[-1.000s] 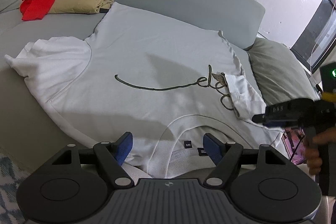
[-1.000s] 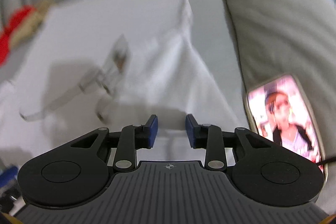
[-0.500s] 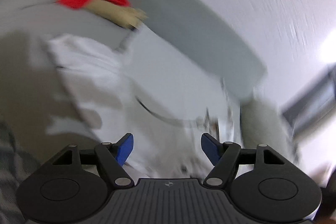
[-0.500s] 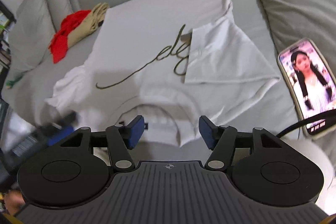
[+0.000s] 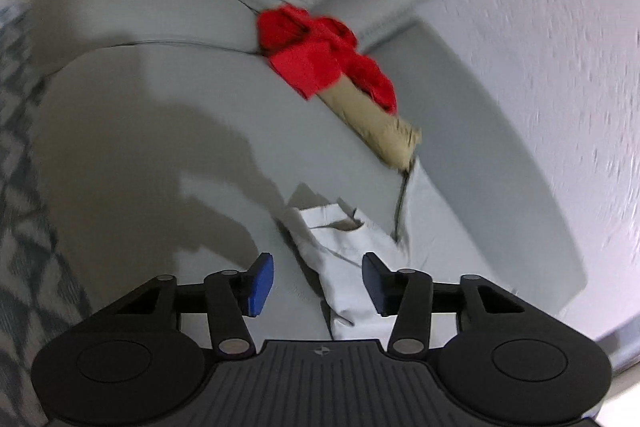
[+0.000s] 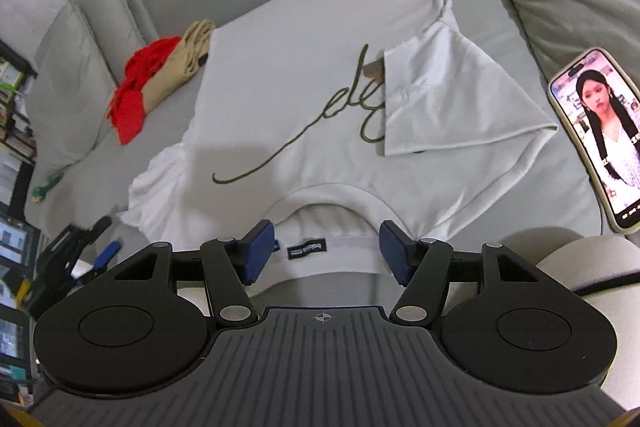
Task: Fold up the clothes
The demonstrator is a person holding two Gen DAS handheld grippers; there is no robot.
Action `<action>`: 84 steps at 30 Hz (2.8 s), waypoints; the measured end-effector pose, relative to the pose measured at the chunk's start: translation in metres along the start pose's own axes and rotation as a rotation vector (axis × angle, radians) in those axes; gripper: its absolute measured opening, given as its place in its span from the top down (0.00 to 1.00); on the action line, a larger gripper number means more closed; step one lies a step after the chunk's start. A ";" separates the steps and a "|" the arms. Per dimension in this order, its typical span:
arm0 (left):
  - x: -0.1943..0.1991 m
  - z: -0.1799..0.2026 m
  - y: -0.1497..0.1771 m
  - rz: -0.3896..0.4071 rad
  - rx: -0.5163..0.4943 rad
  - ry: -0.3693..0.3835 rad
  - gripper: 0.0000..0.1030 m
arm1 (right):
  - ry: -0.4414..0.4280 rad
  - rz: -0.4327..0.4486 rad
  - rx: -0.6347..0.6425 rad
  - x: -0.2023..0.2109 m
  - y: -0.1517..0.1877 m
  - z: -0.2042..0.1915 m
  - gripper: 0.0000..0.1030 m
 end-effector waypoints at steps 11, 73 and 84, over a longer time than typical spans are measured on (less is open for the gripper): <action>-0.020 -0.020 -0.006 -0.015 0.087 -0.021 1.00 | 0.017 -0.010 -0.012 0.000 0.000 0.009 0.38; 0.033 0.047 0.067 -0.129 -0.119 -0.034 0.87 | -0.111 0.068 -0.206 0.017 0.001 0.076 0.38; -0.036 0.098 0.090 -0.196 -0.557 -0.129 0.83 | 0.206 0.169 0.024 -0.041 -0.073 0.091 0.69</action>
Point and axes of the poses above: each gripper's, at about its wrist camera, not at the fingertips, and x roughly against the way its jaws point, z to its right, y to its underside, the point moved 7 cm from there along -x, roughly the way its jaws point, and after that the axes turned 1 degree about -z, right-handed, at the moved point
